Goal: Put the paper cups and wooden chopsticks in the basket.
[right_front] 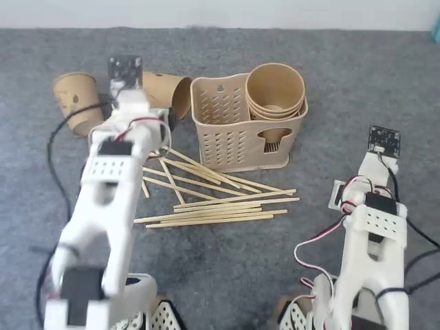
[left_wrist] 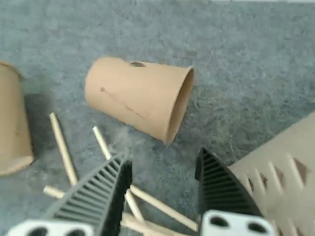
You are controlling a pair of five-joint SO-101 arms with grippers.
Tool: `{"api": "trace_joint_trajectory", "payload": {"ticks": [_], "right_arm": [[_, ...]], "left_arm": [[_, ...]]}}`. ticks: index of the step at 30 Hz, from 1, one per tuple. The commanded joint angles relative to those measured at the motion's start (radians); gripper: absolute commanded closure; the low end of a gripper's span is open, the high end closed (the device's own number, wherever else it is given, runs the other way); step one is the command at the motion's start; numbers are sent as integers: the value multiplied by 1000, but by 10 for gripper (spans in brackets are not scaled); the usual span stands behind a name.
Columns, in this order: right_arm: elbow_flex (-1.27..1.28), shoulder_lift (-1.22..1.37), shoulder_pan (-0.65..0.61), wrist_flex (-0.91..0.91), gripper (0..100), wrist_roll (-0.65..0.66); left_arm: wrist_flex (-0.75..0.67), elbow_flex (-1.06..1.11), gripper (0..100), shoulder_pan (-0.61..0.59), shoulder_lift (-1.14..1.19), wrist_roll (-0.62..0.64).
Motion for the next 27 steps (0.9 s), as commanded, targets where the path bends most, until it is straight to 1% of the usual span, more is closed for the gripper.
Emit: {"api": "trace_joint_trajectory", "payload": {"ticks": [1,6,10,14,17,20,24,27], "right_arm": [[-9,13,7,-36,890,15],[-9,18,10,-33,890,17],[-9,22,8,-38,890,18],[-9,24,7,-39,890,18],[-9,24,7,-39,890,18],[-9,24,5,-39,890,18],[-9,24,5,-39,890,18],[-9,24,5,-39,890,18]], "left_arm": [[-32,-193,801,38,170,-86],[-32,-394,802,41,370,-117],[-32,-479,817,20,456,-163],[-35,-510,879,2,505,-219],[-83,-504,919,-3,539,-259],[-120,-504,948,-18,560,-264],[-118,-504,985,-32,552,-261],[-106,-503,988,-37,526,-253]]}}
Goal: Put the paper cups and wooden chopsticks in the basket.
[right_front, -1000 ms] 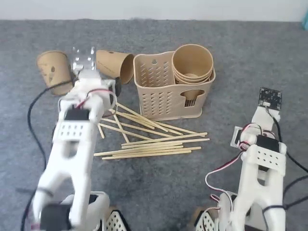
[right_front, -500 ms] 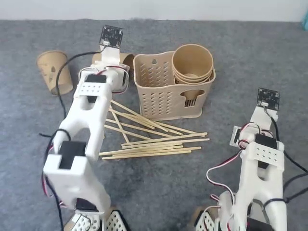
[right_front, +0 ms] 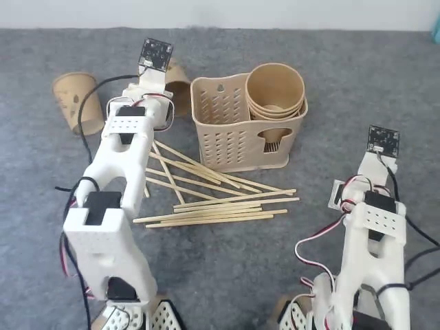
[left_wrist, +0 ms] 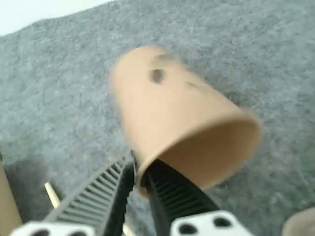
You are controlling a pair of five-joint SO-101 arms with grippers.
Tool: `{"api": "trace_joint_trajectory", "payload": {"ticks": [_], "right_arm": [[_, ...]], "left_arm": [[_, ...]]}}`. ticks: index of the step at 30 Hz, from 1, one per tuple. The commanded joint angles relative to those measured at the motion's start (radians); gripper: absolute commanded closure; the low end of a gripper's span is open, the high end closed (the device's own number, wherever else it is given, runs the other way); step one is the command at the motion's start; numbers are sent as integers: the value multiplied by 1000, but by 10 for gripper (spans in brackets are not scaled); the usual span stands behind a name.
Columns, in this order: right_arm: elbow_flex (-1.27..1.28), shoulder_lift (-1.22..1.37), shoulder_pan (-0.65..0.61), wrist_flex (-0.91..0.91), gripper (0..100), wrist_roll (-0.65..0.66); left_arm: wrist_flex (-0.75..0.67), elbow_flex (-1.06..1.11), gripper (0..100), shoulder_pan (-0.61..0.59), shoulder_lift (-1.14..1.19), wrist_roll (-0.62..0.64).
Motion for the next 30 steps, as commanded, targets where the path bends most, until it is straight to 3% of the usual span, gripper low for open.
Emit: {"api": "trace_joint_trajectory", "payload": {"ticks": [1,12,23,30], "right_arm": [[-9,2,7,-22,890,18],[-5,4,8,-42,890,20],[-2,4,8,-42,890,20],[-2,4,8,-42,890,21]], "left_arm": [[9,-47,988,-8,-61,14],[285,-54,988,-6,-345,448],[514,-94,988,-28,-707,738],[732,-340,988,-43,-844,855]]}}
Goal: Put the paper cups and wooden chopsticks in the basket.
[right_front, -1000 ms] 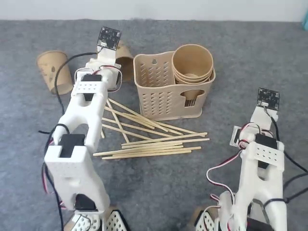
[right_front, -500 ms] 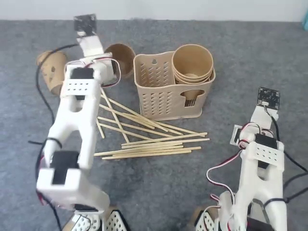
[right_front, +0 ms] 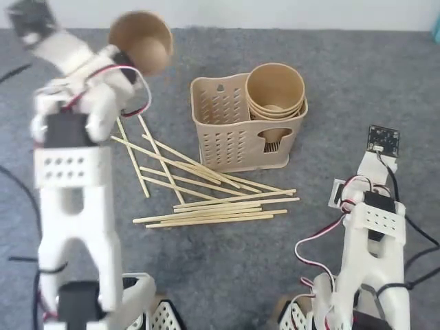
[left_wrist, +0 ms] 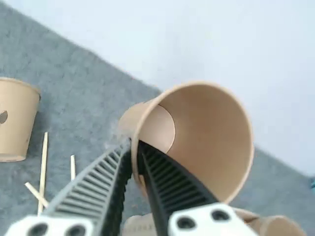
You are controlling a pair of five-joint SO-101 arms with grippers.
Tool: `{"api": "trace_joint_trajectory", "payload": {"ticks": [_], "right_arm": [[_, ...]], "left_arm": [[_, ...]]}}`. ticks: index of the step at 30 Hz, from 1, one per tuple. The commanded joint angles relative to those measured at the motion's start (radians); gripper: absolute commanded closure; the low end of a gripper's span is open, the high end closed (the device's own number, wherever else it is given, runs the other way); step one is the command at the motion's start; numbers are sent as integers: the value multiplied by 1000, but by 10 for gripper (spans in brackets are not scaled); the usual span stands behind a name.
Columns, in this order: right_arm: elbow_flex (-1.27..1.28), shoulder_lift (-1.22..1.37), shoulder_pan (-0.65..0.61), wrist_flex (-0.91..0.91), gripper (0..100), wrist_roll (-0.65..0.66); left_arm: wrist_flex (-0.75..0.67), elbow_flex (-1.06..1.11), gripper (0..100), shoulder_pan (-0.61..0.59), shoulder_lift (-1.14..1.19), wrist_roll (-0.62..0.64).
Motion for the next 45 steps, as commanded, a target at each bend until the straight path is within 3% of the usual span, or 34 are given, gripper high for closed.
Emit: {"api": "trace_joint_trajectory", "payload": {"ticks": [1,5,8,12,16,26,41,45], "right_arm": [[-6,4,7,-16,890,21],[2,4,7,-19,891,54],[6,4,7,-36,893,58],[9,4,7,-36,894,61],[9,4,7,-36,894,61],[9,4,7,-36,894,61],[9,4,5,-38,890,63],[9,4,5,-38,890,63]], "left_arm": [[121,-197,988,-2,-92,66],[267,-398,988,86,-97,83],[348,-503,988,219,-95,81],[371,-533,988,408,-94,78],[348,-536,987,496,-38,57],[313,-539,987,512,232,55],[273,-538,987,519,397,55],[272,-539,900,535,399,-14]]}}
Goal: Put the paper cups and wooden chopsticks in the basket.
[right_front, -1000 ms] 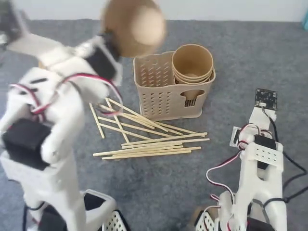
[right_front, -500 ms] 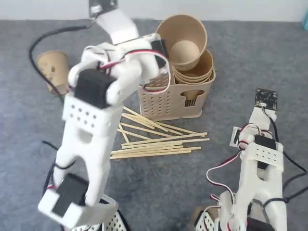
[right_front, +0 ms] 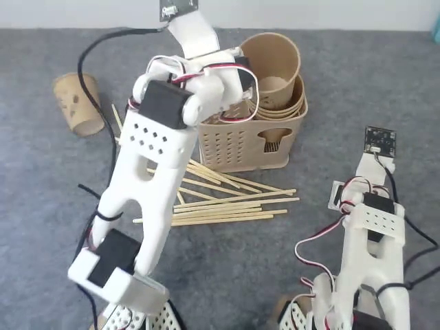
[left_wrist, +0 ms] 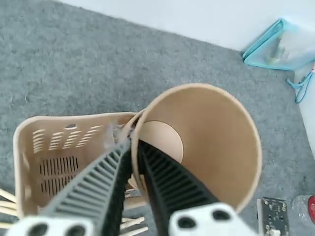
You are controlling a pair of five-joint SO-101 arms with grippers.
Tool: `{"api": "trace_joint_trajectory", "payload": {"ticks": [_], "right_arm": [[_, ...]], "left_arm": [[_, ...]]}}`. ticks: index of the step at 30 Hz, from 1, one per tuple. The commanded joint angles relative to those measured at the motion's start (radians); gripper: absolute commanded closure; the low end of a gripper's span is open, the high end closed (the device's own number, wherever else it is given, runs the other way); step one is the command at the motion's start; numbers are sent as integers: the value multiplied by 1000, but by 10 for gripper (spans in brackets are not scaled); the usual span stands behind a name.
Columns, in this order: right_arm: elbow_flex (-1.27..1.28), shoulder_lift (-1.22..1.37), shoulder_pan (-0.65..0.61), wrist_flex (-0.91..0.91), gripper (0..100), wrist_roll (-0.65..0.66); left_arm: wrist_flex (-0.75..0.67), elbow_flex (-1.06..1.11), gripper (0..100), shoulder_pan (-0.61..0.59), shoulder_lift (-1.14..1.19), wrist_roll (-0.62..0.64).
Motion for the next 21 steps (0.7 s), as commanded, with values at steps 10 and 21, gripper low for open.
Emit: {"api": "trace_joint_trajectory", "payload": {"ticks": [10,21], "right_arm": [[-8,1,4,-19,890,25],[-6,1,-22,-19,892,25]], "left_arm": [[115,-194,731,-143,-60,-186],[-17,-248,796,-605,80,-275]]}}
